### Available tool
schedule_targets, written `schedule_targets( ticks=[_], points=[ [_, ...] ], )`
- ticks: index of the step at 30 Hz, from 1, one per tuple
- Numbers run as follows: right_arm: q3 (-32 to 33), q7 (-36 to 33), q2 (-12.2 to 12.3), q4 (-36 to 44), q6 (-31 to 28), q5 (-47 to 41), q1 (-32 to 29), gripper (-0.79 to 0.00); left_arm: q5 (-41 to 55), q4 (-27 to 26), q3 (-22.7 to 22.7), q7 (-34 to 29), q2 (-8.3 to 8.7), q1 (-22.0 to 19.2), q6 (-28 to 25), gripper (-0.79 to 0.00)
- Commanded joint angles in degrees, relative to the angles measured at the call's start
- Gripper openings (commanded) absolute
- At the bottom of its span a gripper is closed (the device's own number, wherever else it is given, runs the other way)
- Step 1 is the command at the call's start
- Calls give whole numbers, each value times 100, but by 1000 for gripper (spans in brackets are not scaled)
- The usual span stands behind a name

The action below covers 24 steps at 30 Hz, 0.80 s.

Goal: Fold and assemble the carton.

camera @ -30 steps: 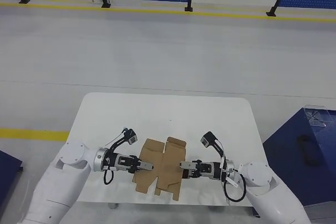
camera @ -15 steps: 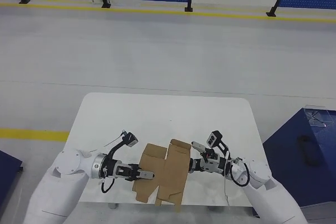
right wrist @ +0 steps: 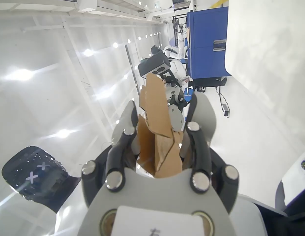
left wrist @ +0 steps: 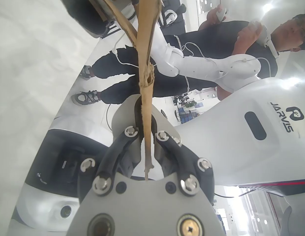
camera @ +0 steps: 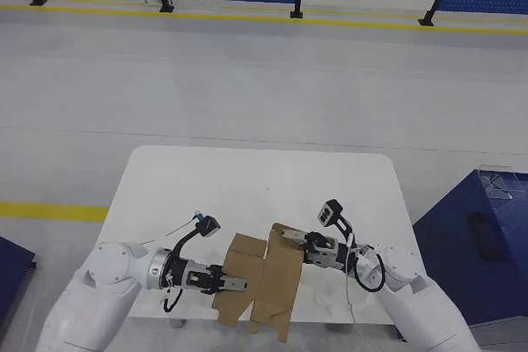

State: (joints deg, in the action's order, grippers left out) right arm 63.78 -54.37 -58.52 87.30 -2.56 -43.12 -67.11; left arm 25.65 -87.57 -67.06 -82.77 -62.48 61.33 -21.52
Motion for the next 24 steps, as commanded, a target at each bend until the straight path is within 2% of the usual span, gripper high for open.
schedule_targets(
  ticks=[1, 2, 3, 9, 13, 17, 20, 24],
  points=[
    [-58, -113, -8, 2, 160, 19, 16, -785, 92, 105, 35, -46, 10, -46, 47, -517],
    [-58, -113, -8, 2, 160, 19, 16, -785, 112, 189, 44, -44, 11, -76, 45, -145],
    [-58, -113, -8, 2, 160, 19, 16, -785, 112, 189, 44, -44, 11, -76, 45, 0],
    [125, -7, -9, 78, 54, -161, -10, -785, 112, 189, 44, -44, 11, -76, 45, 0],
    [521, 174, 33, 52, -495, 158, 9, -785, 112, 189, 44, -44, 11, -76, 45, 0],
    [862, 172, 76, 119, -806, 347, -23, -785, 362, 115, -200, 390, 32, 110, -246, 0],
    [1051, 177, 104, 203, -1110, 636, -81, -785, -425, -225, -613, 1080, 98, 317, -817, 0],
    [1190, 289, 126, 318, -1473, 1161, -164, -785, -2250, -1284, -1049, 2172, 160, 763, -1318, 0]
  ],
)
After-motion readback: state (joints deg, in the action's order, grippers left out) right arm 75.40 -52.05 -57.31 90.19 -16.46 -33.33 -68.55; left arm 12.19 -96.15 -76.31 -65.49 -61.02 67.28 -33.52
